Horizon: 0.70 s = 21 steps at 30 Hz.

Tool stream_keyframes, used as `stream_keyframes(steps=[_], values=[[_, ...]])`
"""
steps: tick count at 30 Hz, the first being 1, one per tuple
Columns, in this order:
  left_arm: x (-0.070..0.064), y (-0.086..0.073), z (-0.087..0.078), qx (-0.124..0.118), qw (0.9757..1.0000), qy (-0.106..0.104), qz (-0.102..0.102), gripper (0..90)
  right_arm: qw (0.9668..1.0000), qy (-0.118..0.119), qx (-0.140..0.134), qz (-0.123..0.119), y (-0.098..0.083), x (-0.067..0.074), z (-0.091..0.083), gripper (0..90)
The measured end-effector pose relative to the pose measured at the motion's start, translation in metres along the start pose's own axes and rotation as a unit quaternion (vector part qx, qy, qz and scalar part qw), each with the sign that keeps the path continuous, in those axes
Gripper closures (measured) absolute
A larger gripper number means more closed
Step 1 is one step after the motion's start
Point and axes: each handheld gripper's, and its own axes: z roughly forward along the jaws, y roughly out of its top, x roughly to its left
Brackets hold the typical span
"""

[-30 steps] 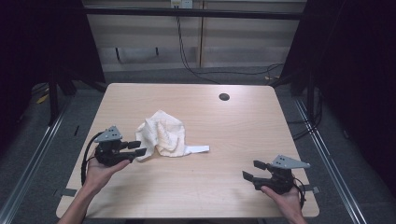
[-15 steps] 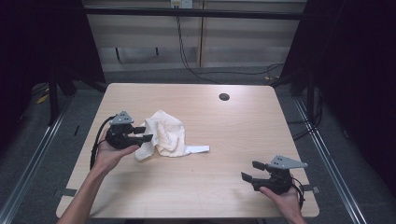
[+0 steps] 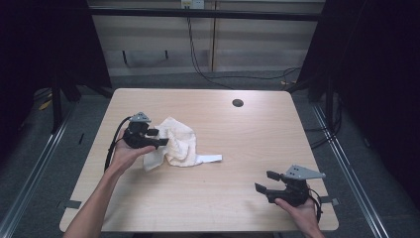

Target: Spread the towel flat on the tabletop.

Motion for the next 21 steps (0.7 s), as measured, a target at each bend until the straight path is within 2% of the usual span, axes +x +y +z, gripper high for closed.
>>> stream_keyframes(steps=[1,2,3,6,7,9,12,15,16,19,21], values=[[0.0,-0.002,0.009,0.013,0.9999,-0.003,0.001,35.6,1.0,0.002,0.003,-0.001,0.0,0.001,0.001,31.0],[0.0,-0.002,0.009,0.013,0.9999,-0.003,0.001,35.6,1.0,0.004,0.005,-0.005,0.0,0.001,0.002,31.0],[-0.001,-0.005,0.017,0.029,0.9996,-0.006,0.005,35.9,1.0,0.004,0.006,-0.007,0.0,0.002,0.002,31.0],[-0.004,-0.008,0.026,0.036,0.9993,-0.001,0.012,47.5,1.0,0.005,0.007,-0.005,0.0,0.002,0.003,31.0],[-0.005,-0.009,0.03,0.044,0.9988,-0.006,0.018,47.5,1.0,0.005,0.007,-0.005,0.0,0.002,0.003,31.0],[-0.009,-0.015,0.04,0.057,0.9981,-0.013,0.022,54.6,0.9999,0.008,0.008,-0.007,0.0,0.003,0.002,31.2],[-0.01,-0.018,0.042,0.051,0.9984,-0.012,0.02,55.3,0.9998,0.012,0.012,-0.008,0.0,0.003,0.003,32.1],[-0.009,-0.02,0.04,0.047,0.9986,-0.015,0.016,59.9,0.9998,0.013,0.015,-0.01,-0.001,0.003,0.004,32.2],[-0.01,-0.021,0.039,0.051,0.9983,-0.019,0.022,63.4,0.9997,0.013,0.016,-0.01,-0.001,0.003,0.004,32.1],[-0.012,-0.022,0.038,0.052,0.9982,-0.02,0.021,73.3,0.9997,0.015,0.018,-0.011,-0.001,0.004,0.004,32.1],[-0.013,-0.023,0.038,0.053,0.9982,-0.016,0.023,75.9,0.9997,0.013,0.018,-0.012,-0.001,0.004,0.004,32.1]])
